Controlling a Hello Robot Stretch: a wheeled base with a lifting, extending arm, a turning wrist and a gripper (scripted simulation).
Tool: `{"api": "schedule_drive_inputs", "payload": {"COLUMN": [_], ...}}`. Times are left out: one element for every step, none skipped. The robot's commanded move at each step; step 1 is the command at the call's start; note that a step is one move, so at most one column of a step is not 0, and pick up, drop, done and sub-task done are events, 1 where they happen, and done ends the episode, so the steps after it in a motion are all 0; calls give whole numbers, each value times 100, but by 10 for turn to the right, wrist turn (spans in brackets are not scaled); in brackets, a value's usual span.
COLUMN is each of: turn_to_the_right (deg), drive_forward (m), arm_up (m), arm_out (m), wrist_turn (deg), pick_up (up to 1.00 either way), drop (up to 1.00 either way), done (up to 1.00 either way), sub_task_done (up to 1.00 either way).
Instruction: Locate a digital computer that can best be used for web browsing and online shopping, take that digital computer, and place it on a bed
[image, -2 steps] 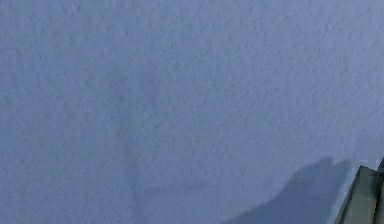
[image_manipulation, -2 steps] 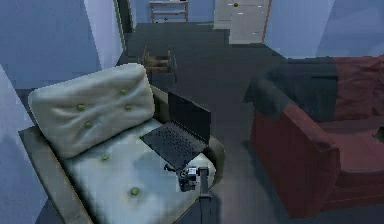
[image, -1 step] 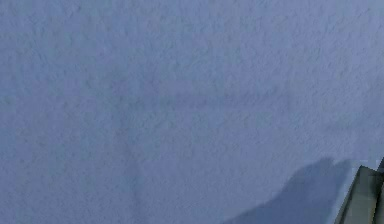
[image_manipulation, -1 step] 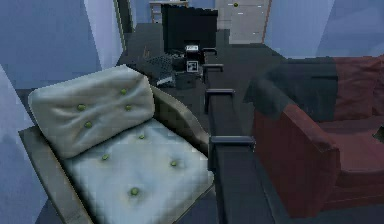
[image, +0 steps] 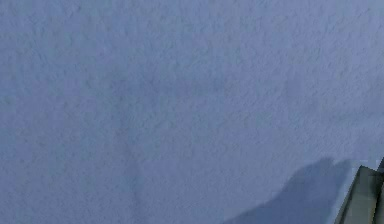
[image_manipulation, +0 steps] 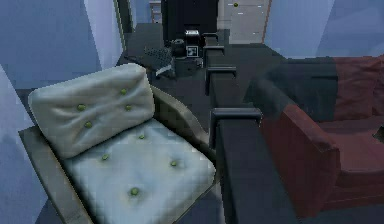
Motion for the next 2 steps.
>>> {"api": "schedule_drive_inputs", "payload": {"turn_to_the_right": [0, 0], "drive_forward": [0, 0], "arm_up": [0, 0], "arm_out": [0, 0], "wrist_turn": [-450, -450], "pick_up": [0, 0], "drop": [0, 0], "done": [0, 0], "sub_task_done": [0, 0]}}
